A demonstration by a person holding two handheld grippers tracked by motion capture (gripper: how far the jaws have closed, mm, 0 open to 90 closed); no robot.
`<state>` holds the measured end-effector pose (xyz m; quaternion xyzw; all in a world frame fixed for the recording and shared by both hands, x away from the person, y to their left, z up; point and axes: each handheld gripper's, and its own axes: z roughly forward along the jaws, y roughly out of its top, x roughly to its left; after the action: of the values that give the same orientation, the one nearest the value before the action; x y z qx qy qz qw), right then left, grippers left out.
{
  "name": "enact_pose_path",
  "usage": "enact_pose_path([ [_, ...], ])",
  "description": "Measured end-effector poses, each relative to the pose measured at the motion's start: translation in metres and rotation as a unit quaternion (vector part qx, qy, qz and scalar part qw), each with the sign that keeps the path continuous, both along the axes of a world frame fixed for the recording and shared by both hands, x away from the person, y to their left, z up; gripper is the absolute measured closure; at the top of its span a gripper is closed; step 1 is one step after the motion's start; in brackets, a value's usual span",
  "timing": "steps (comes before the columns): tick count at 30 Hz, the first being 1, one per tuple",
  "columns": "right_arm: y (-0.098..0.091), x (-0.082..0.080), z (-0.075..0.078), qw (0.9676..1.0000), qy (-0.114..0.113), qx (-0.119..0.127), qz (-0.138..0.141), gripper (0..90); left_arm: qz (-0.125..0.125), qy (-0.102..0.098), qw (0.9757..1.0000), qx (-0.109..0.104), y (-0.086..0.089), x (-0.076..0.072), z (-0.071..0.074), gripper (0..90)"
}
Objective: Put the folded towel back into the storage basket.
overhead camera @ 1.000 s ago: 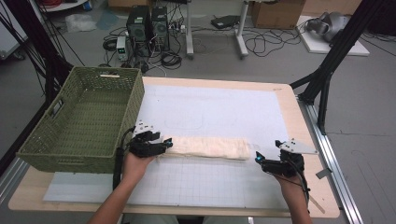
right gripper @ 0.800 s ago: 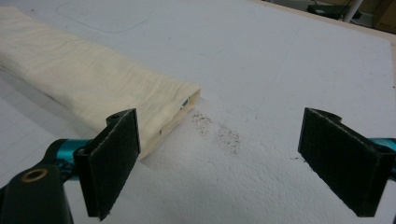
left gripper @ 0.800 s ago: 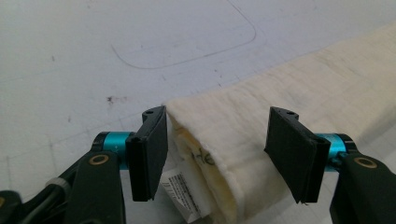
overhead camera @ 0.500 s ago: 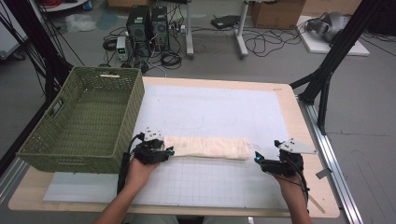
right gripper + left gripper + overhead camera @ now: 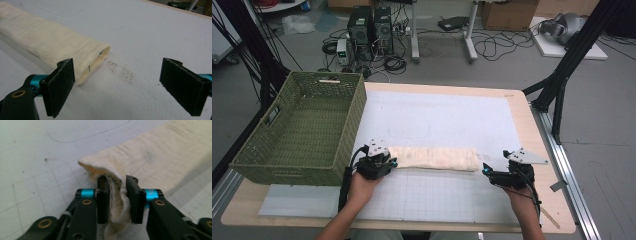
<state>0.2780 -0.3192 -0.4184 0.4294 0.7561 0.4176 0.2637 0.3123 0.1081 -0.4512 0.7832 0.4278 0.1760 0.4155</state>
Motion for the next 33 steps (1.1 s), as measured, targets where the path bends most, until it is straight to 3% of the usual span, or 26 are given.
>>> enact_pose_path([
  [7, 0.011, 0.008, -0.001, 0.9997, 0.012, 0.020, 0.006, 12.4, -0.001, -0.001, 1.0000, -0.006, 0.001, -0.001, 0.001, 80.6],
  [12, 0.025, 0.024, -0.014, 0.9982, 0.053, 0.026, 0.009, 12.6, 0.003, 0.000, 0.9998, -0.018, 0.004, -0.001, 0.001, 80.6],
  [13, 0.029, 0.026, -0.017, 0.9976, 0.065, 0.019, 0.010, 15.9, 0.003, 0.001, 0.9998, -0.021, 0.005, -0.001, 0.001, 80.6],
  [15, 0.034, 0.029, -0.021, 0.9964, 0.084, 0.003, 0.016, 32.5, 0.003, 0.002, 0.9998, -0.022, 0.007, -0.001, 0.001, 80.5],
  [20, 0.039, 0.035, -0.027, 0.9945, 0.101, 0.011, 0.025, 49.1, 0.005, 0.005, 0.9997, -0.025, 0.007, -0.001, 0.000, 80.5],
  [22, 0.043, 0.037, -0.029, 0.9939, 0.107, 0.003, 0.028, 55.3, 0.006, 0.005, 0.9996, -0.026, 0.008, -0.001, 0.000, 80.4],
  [25, 0.045, 0.038, -0.029, 0.9921, 0.120, 0.015, 0.031, 68.0, 0.008, 0.008, 0.9996, -0.027, 0.009, -0.001, 0.000, 80.3],
  [30, 0.041, 0.039, -0.030, 0.9884, 0.140, 0.047, 0.034, 80.4, 0.010, 0.011, 0.9994, -0.030, 0.011, 0.000, 0.000, 80.3],
  [33, 0.045, 0.036, -0.028, 0.9909, 0.127, 0.022, 0.039, 82.7, 0.009, 0.012, 0.9994, -0.031, 0.011, -0.001, 0.000, 80.7],
])
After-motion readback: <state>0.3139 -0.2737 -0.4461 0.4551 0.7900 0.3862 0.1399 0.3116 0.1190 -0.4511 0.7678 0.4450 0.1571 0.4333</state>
